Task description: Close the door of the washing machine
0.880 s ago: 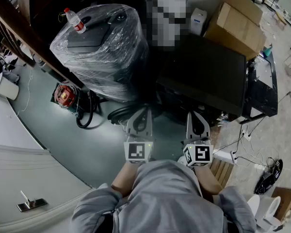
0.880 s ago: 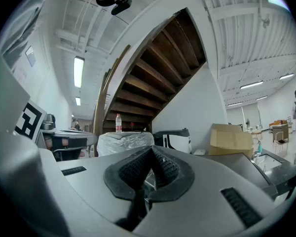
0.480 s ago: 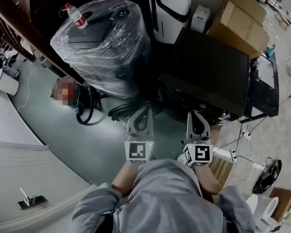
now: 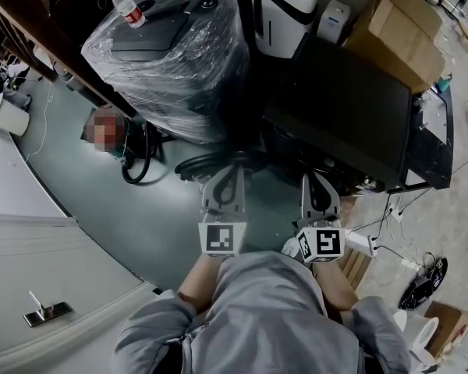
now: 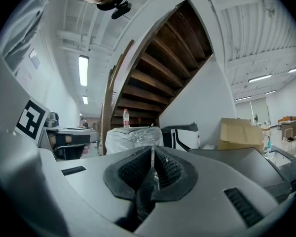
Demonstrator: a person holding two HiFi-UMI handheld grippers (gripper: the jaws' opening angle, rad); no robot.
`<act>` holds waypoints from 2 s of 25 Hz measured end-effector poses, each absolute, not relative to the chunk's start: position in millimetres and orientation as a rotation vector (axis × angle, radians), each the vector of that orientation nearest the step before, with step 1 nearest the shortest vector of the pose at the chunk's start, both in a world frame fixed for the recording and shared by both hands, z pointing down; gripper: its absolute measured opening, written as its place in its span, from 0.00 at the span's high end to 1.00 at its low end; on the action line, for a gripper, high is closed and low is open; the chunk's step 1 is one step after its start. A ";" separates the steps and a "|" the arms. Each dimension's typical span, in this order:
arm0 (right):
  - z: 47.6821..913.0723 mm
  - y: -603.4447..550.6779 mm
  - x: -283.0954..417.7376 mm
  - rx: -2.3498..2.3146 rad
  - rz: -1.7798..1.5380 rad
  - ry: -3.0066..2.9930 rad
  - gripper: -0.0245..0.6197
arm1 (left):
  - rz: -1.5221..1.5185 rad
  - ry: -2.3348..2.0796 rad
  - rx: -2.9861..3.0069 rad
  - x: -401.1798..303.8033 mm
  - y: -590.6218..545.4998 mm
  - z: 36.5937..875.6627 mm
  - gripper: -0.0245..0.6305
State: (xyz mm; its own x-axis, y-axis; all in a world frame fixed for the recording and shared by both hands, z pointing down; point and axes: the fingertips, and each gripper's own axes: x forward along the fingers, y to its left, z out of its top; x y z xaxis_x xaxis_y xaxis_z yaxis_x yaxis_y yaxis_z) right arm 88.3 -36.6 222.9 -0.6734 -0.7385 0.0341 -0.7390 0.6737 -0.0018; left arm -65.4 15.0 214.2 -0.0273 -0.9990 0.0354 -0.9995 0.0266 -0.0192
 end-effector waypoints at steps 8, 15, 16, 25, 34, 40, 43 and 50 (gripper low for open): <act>240.1 -36.2 60.2 1.111 -0.003 -2.850 0.96 | 0.052 -2.279 2.131 -83.8 16.5 223.8 0.97; 259.7 -38.4 35.7 0.981 -0.007 -2.837 0.93 | 0.063 -2.296 2.080 -98.2 20.0 237.7 0.97; 262.3 -38.8 32.1 0.964 -0.007 -2.836 0.93 | 0.063 -2.301 2.072 -100.8 20.8 239.9 0.97; 287.2 -33.6 -2.6 0.822 -0.032 -2.825 0.92 | 0.104 -2.344 1.995 -126.6 35.7 257.9 0.97; 319.1 -30.7 -32.7 0.720 -0.007 -2.795 0.90 | 0.099 -2.370 1.913 -148.7 43.6 273.5 0.97; 342.4 -30.6 -50.9 0.665 0.004 -2.770 0.89 | 0.129 -2.384 1.904 -161.0 46.5 282.2 0.97; 355.0 -30.4 -58.9 0.637 0.004 -2.753 0.88 | 0.130 -2.391 1.886 -167.0 49.7 288.0 0.97; 379.7 -34.7 -82.7 0.579 0.004 -2.719 0.88 | 0.199 -2.378 1.833 -183.2 59.8 307.5 0.97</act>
